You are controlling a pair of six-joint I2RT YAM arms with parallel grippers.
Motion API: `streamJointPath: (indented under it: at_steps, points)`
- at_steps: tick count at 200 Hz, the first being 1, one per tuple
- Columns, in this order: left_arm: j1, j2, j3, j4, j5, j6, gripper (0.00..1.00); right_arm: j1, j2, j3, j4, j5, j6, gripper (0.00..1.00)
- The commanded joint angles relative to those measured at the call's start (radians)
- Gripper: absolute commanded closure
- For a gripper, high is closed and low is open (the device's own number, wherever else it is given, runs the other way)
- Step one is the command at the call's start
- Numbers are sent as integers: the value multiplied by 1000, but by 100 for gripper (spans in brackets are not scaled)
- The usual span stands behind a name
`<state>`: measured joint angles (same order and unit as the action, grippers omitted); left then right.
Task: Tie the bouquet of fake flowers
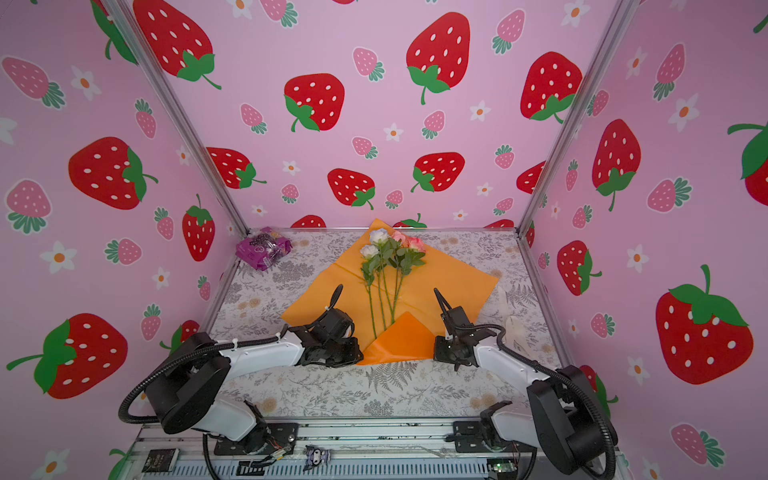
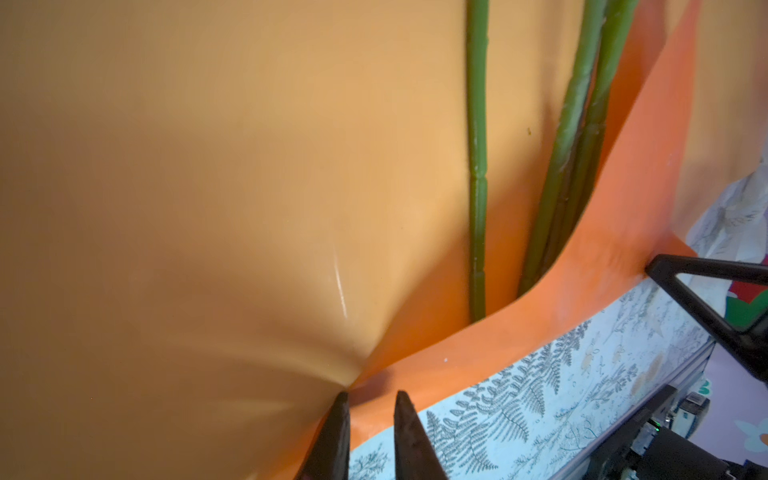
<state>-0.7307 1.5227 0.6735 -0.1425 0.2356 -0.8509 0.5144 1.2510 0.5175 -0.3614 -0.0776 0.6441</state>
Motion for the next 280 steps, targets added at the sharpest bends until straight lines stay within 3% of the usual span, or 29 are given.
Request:
streamJointPath:
  at_steps: [1,61,138,178,189,208,228,252,280]
  points:
    - [11,12,-22,-117,-80,-8,79,-9,-6,3,-102,124,57,94]
    - [13,12,-25,-117,-80,-7,80,-31,-2,9,-135,222,108,94]
    - [15,-24,-54,-141,-90,-14,82,-31,-28,15,-123,228,115,94]
    - [16,-17,-51,-146,-81,-11,83,-30,-145,66,-62,121,67,91]
    - [17,-18,-59,-137,-82,-17,83,-31,-180,73,-10,39,34,88]
    - [16,-18,-60,-131,-77,-20,84,-23,-202,56,155,-207,29,83]
    - [16,-21,-61,-128,-80,-22,84,64,-131,63,310,-323,77,82]
    - [16,-15,-57,-126,-78,-21,84,243,30,165,327,-257,60,82]
    - [17,-19,-57,-127,-81,-21,84,367,173,204,413,-255,84,85]
